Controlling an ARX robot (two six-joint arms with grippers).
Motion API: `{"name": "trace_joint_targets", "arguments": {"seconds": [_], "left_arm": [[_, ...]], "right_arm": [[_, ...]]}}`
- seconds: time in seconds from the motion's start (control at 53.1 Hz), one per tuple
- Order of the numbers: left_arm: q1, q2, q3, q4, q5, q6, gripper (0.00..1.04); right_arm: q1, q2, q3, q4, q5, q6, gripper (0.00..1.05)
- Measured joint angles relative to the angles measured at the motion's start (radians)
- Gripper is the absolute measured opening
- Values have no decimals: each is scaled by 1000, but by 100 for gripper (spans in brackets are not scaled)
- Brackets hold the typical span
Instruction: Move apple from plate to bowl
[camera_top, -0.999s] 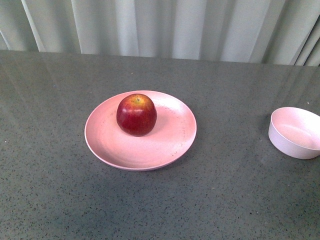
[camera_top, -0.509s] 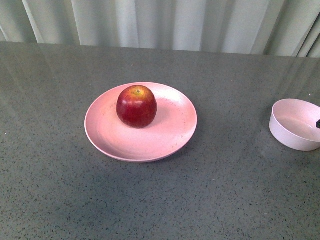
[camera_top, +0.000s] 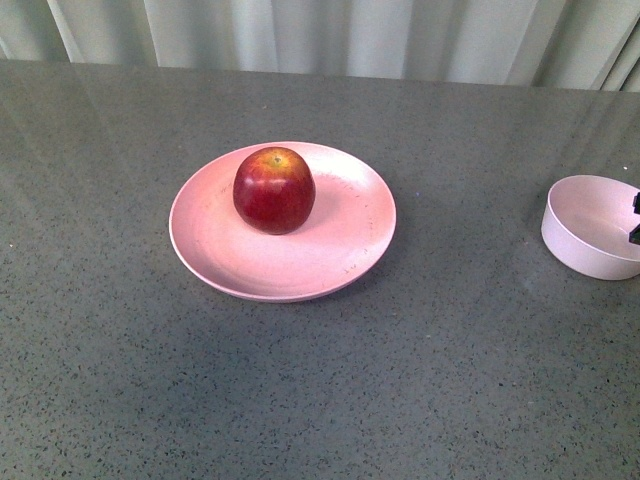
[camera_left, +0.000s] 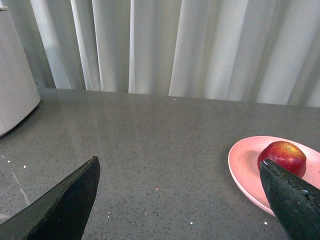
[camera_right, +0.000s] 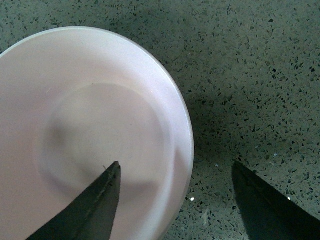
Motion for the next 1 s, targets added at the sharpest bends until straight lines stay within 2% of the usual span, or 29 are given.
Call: {"name": "trace_joint_targets", "arguments": {"seconds": [0.377, 0.452, 0.773, 0.999], "left_arm": [[0, 0, 0, 0, 0, 0, 96], [0, 0, 0, 0, 0, 0, 96], [0, 0, 0, 0, 0, 0, 96], [0, 0, 0, 0, 0, 0, 96]], "right_arm": [[-1, 17, 7, -17, -8, 63, 15], [-4, 13, 7, -18, -23, 85, 2], [14, -50, 13, -43, -57, 140, 2], [136, -35, 32, -43, -34, 187, 2]]}}
